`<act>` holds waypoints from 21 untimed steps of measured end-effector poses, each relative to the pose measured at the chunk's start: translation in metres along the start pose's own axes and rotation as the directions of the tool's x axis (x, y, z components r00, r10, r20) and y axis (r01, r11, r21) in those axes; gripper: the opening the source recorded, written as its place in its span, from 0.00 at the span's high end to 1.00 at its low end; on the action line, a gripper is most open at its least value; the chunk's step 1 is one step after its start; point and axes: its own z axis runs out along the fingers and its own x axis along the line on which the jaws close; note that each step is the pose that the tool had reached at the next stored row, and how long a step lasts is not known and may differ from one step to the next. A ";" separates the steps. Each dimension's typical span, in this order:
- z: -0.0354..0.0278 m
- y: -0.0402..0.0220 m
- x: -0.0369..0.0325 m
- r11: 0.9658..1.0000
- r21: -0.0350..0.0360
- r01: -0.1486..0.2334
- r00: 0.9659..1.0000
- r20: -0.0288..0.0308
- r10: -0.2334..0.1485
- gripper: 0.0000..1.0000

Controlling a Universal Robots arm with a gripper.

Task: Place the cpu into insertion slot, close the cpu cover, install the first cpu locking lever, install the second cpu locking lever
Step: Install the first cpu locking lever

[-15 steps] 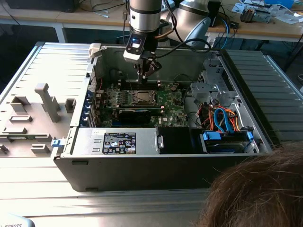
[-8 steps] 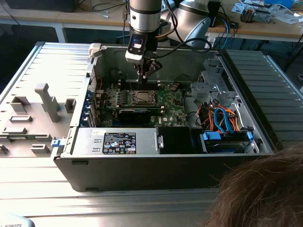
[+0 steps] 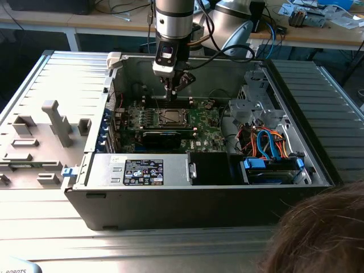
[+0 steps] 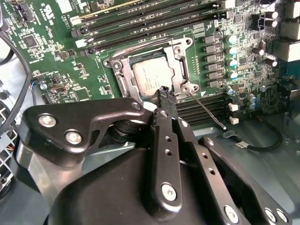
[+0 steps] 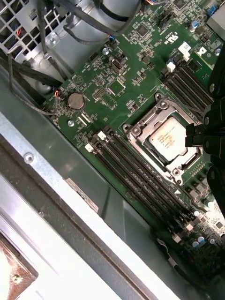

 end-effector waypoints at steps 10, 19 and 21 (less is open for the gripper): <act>0.0000 0.0000 0.0000 0.998 -0.001 0.063 0.998 0.001 -0.063 0.89; 0.0000 0.0000 0.0000 0.993 -0.003 0.115 0.993 0.001 -0.115 0.89; 0.0000 0.0000 0.0000 0.992 -0.003 0.124 0.992 0.002 -0.124 0.89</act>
